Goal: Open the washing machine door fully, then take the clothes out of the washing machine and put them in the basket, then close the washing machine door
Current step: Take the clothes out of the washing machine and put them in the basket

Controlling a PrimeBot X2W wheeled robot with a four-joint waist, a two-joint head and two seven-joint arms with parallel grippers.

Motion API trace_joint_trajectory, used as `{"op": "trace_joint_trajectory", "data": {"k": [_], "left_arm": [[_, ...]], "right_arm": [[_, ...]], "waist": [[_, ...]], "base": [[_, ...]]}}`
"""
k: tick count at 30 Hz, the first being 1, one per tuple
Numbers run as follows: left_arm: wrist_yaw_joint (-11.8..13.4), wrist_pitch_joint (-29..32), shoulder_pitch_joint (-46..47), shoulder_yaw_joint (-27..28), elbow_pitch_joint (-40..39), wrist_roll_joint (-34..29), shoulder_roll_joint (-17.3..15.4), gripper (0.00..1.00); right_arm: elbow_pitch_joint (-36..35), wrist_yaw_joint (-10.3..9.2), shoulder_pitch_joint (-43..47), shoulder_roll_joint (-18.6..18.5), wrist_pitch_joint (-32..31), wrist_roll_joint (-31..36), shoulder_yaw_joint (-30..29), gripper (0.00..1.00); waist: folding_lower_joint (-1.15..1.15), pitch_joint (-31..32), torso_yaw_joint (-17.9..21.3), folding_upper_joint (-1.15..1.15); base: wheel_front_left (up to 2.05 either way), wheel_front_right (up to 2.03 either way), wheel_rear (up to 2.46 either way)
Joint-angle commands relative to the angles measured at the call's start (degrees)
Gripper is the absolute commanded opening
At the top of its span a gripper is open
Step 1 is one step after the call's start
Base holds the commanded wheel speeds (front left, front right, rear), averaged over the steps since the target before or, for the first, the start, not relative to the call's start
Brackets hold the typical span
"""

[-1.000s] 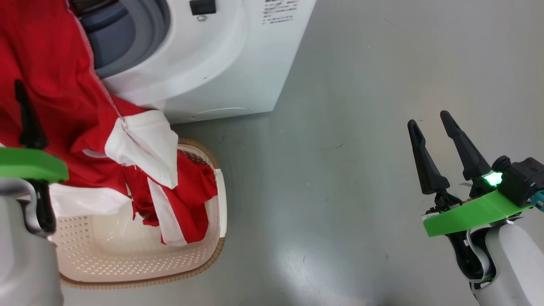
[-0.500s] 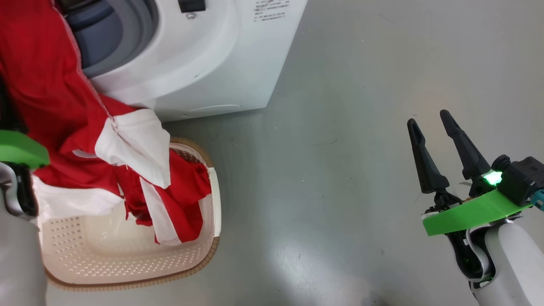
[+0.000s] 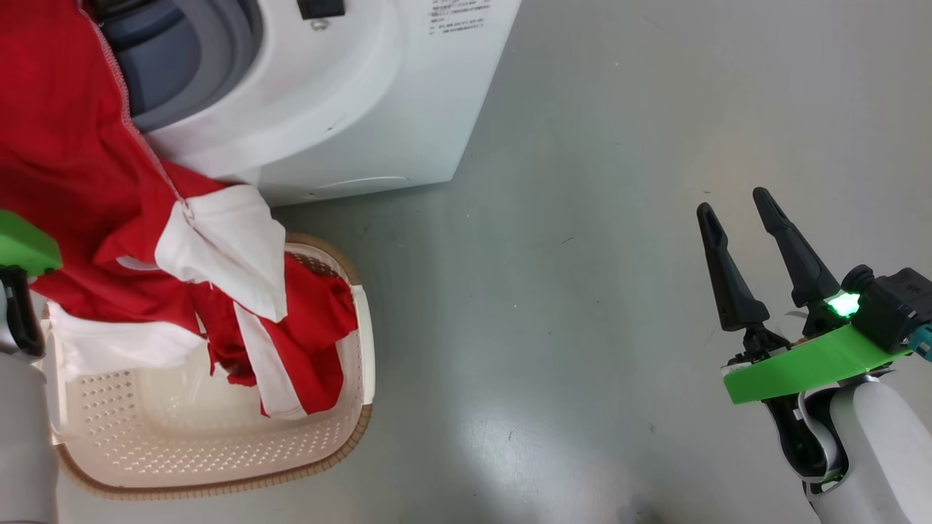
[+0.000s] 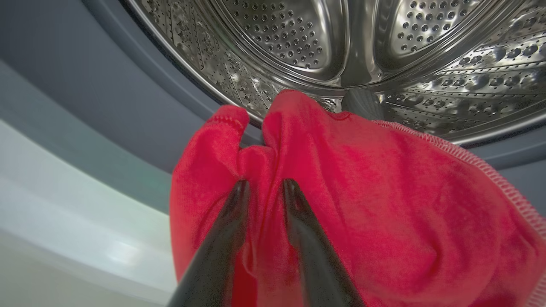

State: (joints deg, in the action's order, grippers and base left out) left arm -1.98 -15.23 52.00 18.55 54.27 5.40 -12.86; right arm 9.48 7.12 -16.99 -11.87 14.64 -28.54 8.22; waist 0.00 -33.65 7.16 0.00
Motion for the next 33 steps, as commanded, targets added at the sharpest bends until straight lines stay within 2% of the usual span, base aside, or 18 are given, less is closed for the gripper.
{"op": "trace_joint_trajectory", "data": {"k": [1,2,4,7,17,23,33], "left_arm": [[0.5,0.2,-1.0,0.7,0.5,-0.7,-3.0,0.31],[0.5,0.2,-0.9,0.7,0.6,-0.7,-3.0,0.18],[0.7,0.2,-0.8,0.6,0.6,-0.8,-3.0,0.08],[0.8,0.2,-0.9,0.4,0.0,-1.0,-2.8,0.00],[-0.7,0.2,-4.5,0.4,-10.2,-0.6,-0.1,0.00],[-2.1,0.2,-10.2,0.4,-19.1,-0.7,3.0,0.00],[-3.8,0.2,-19.9,-0.9,-29.5,-1.0,7.4,0.00]], "right_arm": [[-1.4,0.36,-0.3,-0.3,0.4,0.2,1.1,1.00],[-1.4,0.36,-0.3,-0.3,0.4,0.2,1.0,1.00],[-1.4,0.36,-0.3,-0.3,0.4,0.2,0.9,1.00],[-1.5,0.36,-0.3,-0.2,0.4,0.3,0.8,1.00],[-1.5,0.36,-0.2,-0.3,0.4,0.3,0.4,1.00],[-1.5,0.36,0.1,-0.3,0.4,0.4,0.1,1.00],[-1.6,0.36,0.9,-0.4,0.4,0.6,-0.1,1.00]], "waist": [[0.00,-0.1,0.1,0.00],[0.00,-0.1,0.1,0.00],[0.00,-0.1,0.0,0.00],[0.00,-0.2,0.0,0.00],[0.00,0.0,-0.8,0.00],[0.00,0.4,-1.4,0.00],[0.00,1.4,-2.5,0.00]], "base": [[0.00,0.00,0.00],[0.00,0.00,0.00],[0.00,0.00,0.00],[0.00,0.00,0.00],[0.00,0.00,0.00],[0.00,0.00,0.00],[0.00,0.00,0.00]]}}
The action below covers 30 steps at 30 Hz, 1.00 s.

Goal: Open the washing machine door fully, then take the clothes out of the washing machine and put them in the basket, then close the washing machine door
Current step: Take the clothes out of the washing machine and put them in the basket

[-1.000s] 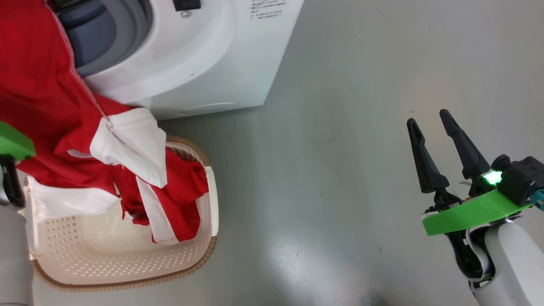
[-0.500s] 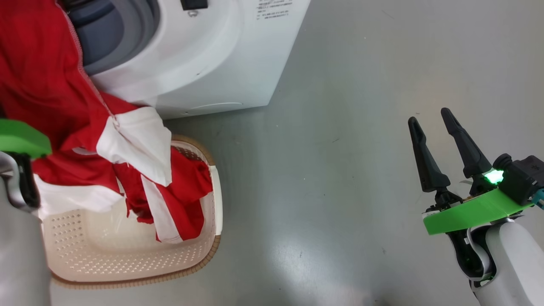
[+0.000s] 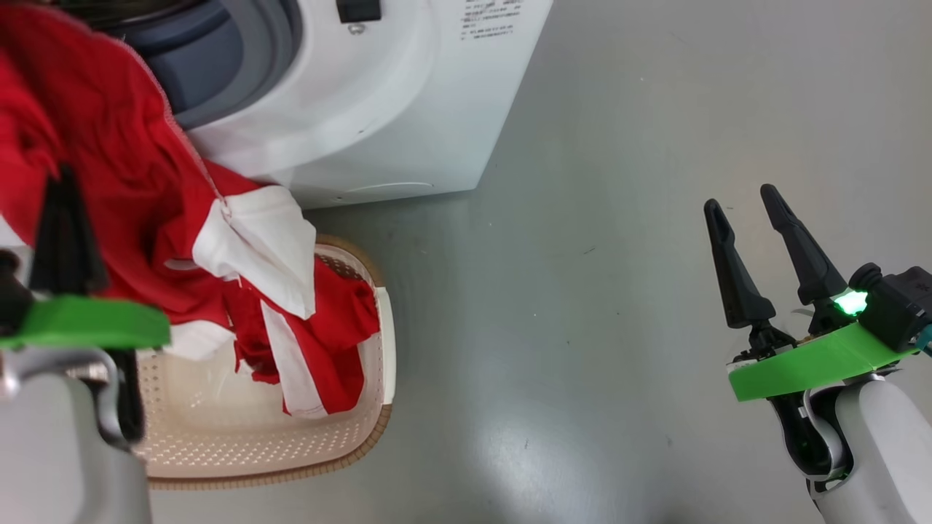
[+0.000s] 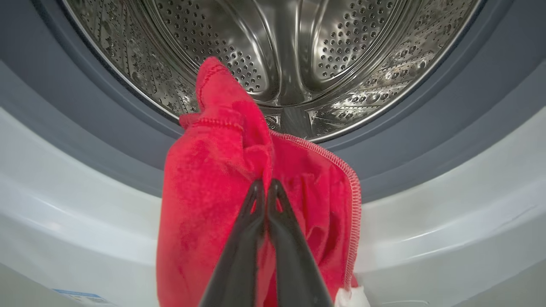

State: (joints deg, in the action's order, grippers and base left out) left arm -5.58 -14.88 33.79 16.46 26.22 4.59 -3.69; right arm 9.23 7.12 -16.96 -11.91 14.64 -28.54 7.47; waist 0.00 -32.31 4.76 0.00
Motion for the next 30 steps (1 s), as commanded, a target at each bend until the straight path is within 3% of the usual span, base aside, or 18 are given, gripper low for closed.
{"op": "trace_joint_trajectory", "data": {"k": [1,12,30], "left_arm": [[-0.4,-0.1,-2.8,0.9,-2.0,-0.2,-1.4,0.00],[-0.8,-0.1,-12.6,-1.3,-0.6,1.8,0.6,0.00],[0.7,-0.1,-10.6,-6.4,25.1,7.2,0.8,0.00]], "right_arm": [[-1.3,0.36,0.9,-0.4,0.4,0.6,0.7,1.00],[-1.1,0.36,1.1,-0.6,0.4,0.3,1.6,1.00],[-1.0,0.36,0.6,-0.6,0.4,0.1,2.4,1.00]], "waist": [[0.00,0.2,-0.1,0.00],[0.00,0.7,0.1,0.00],[0.00,-0.1,0.8,0.00]], "base": [[0.00,0.00,0.00],[0.00,0.00,0.00],[0.00,0.00,0.00]]}}
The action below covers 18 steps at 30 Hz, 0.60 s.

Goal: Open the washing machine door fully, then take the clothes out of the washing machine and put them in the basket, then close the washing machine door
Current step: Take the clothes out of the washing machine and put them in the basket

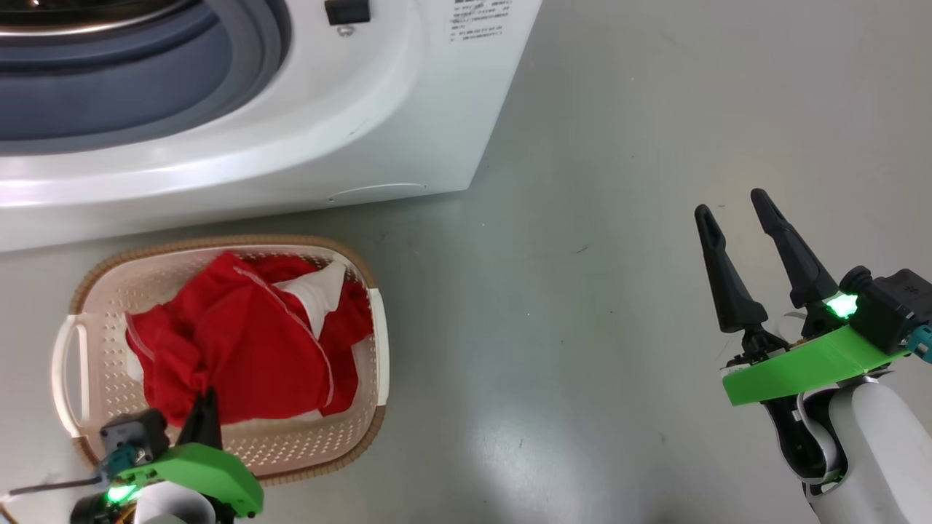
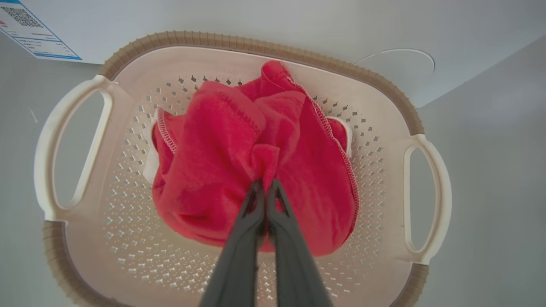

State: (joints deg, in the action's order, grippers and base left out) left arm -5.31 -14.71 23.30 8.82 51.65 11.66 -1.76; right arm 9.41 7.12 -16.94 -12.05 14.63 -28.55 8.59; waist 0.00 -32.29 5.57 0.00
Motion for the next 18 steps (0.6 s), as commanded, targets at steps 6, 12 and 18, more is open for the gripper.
{"op": "trace_joint_trajectory", "data": {"k": [6,12,18], "left_arm": [[0.3,-0.3,3.2,1.6,4.9,0.2,-1.3,0.00],[0.2,-0.3,8.3,1.2,8.6,-0.8,-1.7,0.00],[0.0,-0.3,12.7,0.4,12.6,-1.7,-2.2,0.00]], "right_arm": [[-1.3,0.36,0.1,-0.5,0.4,0.2,1.2,1.00],[-1.6,0.36,-0.7,-0.7,0.4,0.2,1.1,1.00],[-1.7,0.36,-1.5,-0.3,0.4,0.2,1.4,1.00]], "waist": [[0.00,-1.1,0.2,0.00],[0.00,-2.6,0.2,0.00],[0.00,-3.7,0.8,0.00]], "base": [[0.00,0.00,0.00],[0.00,0.00,0.00],[0.00,0.00,0.00]]}}
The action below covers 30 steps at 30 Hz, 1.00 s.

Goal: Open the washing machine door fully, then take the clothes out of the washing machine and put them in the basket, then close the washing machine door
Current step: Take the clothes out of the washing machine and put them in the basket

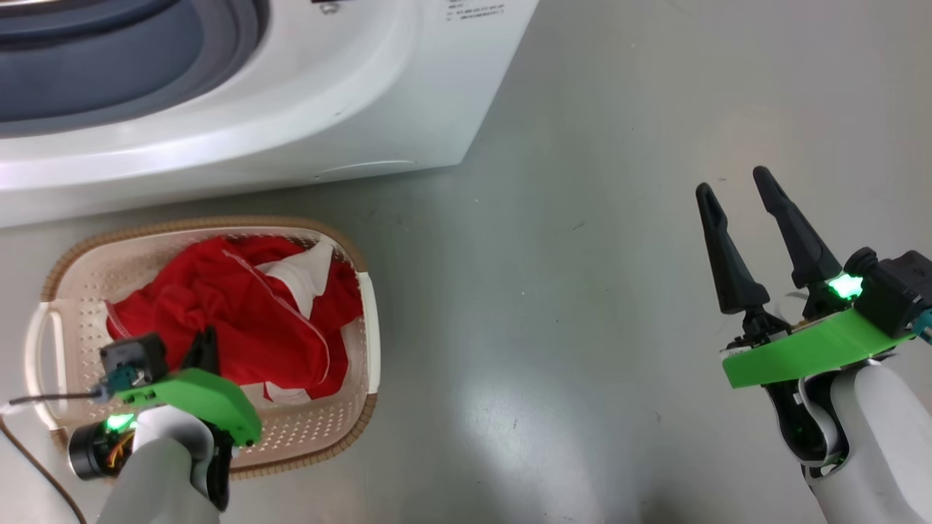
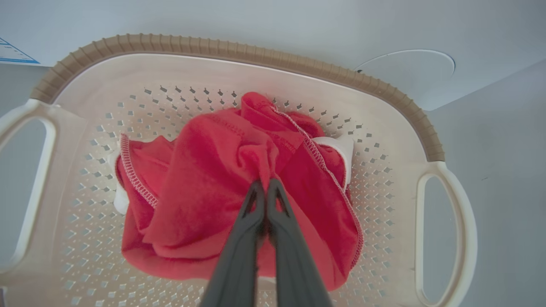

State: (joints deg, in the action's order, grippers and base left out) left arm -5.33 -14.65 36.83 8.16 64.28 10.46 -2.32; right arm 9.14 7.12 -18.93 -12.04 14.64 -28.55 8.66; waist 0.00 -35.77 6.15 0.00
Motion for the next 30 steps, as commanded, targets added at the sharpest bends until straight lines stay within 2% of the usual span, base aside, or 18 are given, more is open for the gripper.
{"op": "trace_joint_trajectory", "data": {"k": [1,2,6,7,9,10,18,30], "left_arm": [[0.0,-0.3,-0.3,1.0,0.7,-0.5,-1.7,0.00],[0.0,-0.3,0.3,1.0,1.3,-0.6,-1.8,0.03],[0.1,-0.3,2.1,0.8,3.8,-0.6,-2.1,0.40],[0.1,-0.3,2.4,0.8,4.2,-0.6,-2.2,0.53],[0.2,-0.3,3.0,0.8,4.8,-0.5,-2.4,0.95],[0.2,-0.3,3.3,0.8,4.9,-0.5,-2.5,1.00],[0.0,-0.3,3.4,1.2,3.3,-0.1,-3.0,1.00],[-0.9,-0.3,0.0,2.6,-4.9,0.4,-2.3,1.00]], "right_arm": [[-1.4,0.36,0.4,-0.3,0.4,0.2,1.3,1.00],[-1.4,0.36,0.3,-0.3,0.4,0.2,1.3,1.00],[-1.3,0.36,0.0,-0.1,0.4,0.2,1.3,1.00],[-1.3,0.36,-0.1,-0.1,0.4,0.2,1.3,1.00],[-1.2,0.36,-0.2,0.0,0.4,0.2,1.2,1.00],[-1.2,0.36,-0.2,0.0,0.4,0.2,1.2,1.00],[-0.9,0.36,-0.2,0.0,0.4,0.2,1.0,1.00],[-0.3,0.36,1.3,-0.4,0.4,0.3,0.8,1.00]], "waist": [[0.00,-0.4,0.3,0.00],[0.00,-0.5,0.3,0.00],[0.00,-0.9,0.6,0.00],[0.00,-0.9,0.7,0.00],[0.00,-0.9,0.7,0.00],[0.00,-0.9,0.7,0.00],[0.00,-0.2,0.3,0.00],[0.00,4.0,-0.9,0.00]], "base": [[0.00,0.00,0.00],[0.00,0.00,0.00],[0.00,0.00,0.00],[0.00,0.00,0.00],[0.00,0.00,0.00],[0.00,0.00,0.00],[0.00,0.00,0.00],[0.00,0.00,0.00]]}}
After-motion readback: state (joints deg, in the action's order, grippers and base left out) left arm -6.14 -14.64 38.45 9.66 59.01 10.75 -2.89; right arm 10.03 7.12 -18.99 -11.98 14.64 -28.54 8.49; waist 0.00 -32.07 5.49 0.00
